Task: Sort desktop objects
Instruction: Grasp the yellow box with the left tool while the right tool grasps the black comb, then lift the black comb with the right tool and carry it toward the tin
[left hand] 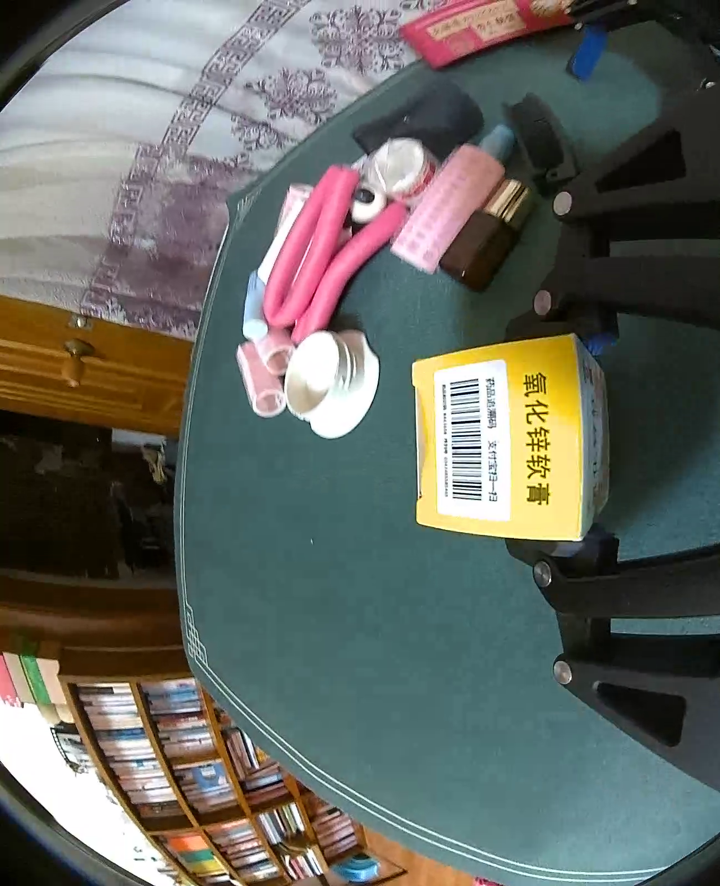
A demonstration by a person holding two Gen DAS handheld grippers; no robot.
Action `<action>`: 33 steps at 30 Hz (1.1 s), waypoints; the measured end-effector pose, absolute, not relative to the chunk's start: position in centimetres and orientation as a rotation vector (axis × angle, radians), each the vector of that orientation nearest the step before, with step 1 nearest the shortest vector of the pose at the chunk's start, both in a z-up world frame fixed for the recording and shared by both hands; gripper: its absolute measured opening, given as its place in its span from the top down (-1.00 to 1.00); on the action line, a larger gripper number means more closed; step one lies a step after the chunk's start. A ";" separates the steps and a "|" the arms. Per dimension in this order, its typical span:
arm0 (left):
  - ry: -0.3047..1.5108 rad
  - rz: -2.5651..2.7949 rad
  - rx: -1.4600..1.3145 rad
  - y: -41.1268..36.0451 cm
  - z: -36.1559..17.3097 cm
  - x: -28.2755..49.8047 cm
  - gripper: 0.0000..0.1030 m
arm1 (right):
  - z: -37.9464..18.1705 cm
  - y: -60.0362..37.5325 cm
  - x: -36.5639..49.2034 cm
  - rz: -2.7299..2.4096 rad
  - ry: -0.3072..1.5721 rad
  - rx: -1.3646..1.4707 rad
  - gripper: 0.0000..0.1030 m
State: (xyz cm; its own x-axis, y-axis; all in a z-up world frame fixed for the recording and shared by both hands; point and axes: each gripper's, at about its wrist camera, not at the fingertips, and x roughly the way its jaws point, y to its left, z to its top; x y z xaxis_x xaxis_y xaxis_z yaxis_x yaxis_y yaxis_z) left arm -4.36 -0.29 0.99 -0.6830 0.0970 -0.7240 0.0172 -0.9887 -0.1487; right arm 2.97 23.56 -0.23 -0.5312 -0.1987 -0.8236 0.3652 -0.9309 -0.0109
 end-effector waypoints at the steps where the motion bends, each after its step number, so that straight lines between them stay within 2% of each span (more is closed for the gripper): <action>1: -0.228 2.828 -1.231 -0.2 1.0 -4.4 0.11 | -0.2 23.4 2.7 -2.476 0.267 1.316 -1.00; 9: -0.330 2.785 -1.254 -0.7 0.4 -4.9 0.11 | 0.4 20.8 -0.6 -2.477 0.204 1.398 -1.00; 21: -0.354 2.782 -1.251 -0.6 0.2 -4.6 0.11 | 0.9 19.2 -4.2 -2.569 0.168 1.407 -1.00; 29: -0.341 2.787 -1.255 -0.5 0.1 -4.6 0.11 | 2.0 21.0 -5.4 -2.538 -0.083 1.457 -1.00; 33: -0.354 2.781 -1.251 -0.8 0.1 -4.5 0.11 | 2.1 19.7 -6.5 -2.592 0.069 1.438 -1.00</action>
